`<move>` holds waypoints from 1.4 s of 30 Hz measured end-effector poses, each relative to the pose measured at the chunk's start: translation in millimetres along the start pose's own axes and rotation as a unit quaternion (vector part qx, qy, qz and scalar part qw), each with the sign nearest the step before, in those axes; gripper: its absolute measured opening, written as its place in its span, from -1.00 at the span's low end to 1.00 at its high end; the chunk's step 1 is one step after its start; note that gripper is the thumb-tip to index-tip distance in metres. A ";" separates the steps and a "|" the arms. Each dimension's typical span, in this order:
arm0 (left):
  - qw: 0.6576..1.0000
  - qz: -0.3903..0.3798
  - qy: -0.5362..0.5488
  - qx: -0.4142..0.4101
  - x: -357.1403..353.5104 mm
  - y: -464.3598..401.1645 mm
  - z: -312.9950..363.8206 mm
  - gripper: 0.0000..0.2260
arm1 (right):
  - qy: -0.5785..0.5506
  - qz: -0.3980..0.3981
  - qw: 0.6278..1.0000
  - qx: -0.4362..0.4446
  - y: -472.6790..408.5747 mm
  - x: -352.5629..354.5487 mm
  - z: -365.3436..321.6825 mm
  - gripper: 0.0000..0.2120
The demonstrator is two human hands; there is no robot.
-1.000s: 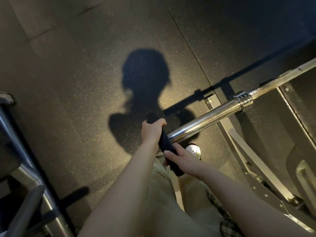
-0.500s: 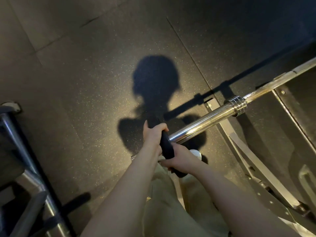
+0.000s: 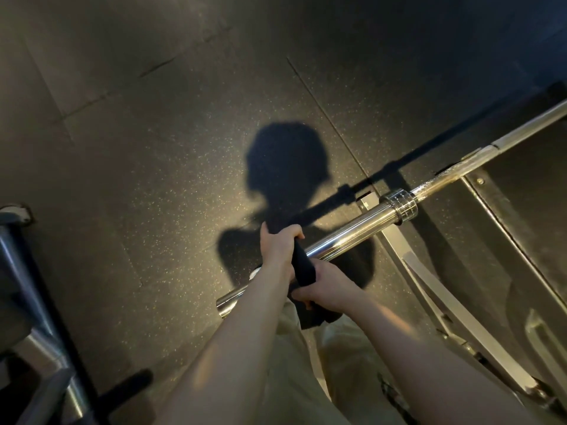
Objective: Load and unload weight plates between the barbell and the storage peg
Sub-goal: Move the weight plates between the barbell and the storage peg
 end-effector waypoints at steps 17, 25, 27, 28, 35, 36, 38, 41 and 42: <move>0.997 0.052 -0.023 -0.056 -5.1 7.3 -6.5 -0.42 | -0.060 -0.050 0.997 0.025 6.0 4.8 16.1 -0.69; 0.984 0.084 -0.008 -0.155 -9.3 40.1 -35.2 -0.26 | -0.077 -0.026 0.996 0.029 19.7 -0.8 52.8 -0.59; 0.985 0.096 0.003 -0.145 -11.1 42.4 -41.4 -0.26 | -0.074 -0.020 0.996 0.038 21.2 -1.6 56.8 -0.60; 0.984 0.101 0.005 -0.143 -11.7 42.8 -44.3 -0.27 | -0.071 -0.017 0.996 0.043 21.0 -1.6 58.3 -0.62; 0.987 0.071 0.064 -0.130 -22.4 36.9 -39.6 -0.28 | -0.039 0.028 0.997 0.067 16.2 11.2 51.2 -0.73; 0.989 0.065 0.062 -0.120 -28.3 33.2 -36.8 -0.27 | -0.035 0.041 0.996 0.068 15.3 17.8 48.2 -0.75; 0.992 0.037 0.057 -0.103 -45.2 28.1 -30.7 -0.22 | -0.034 0.065 0.995 0.064 12.8 34.4 44.0 -0.79; 0.991 -0.011 0.053 -0.119 -72.8 30.0 -23.6 -0.20 | -0.034 0.095 0.993 0.061 9.3 58.4 46.5 -0.80; 0.989 -0.019 0.055 -0.134 -80.4 32.5 -23.3 -0.21 | -0.035 0.104 0.992 0.059 8.1 64.6 50.1 -0.81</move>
Point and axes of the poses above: each hand's wrist, its own y-axis away from the middle knuckle, its own x-axis out of the back of the hand, z = x × y, the point moved 4 cm from there along -y, towards the middle knuckle, and after that the axes turned 9 degrees about z, right-handed, at the moved point
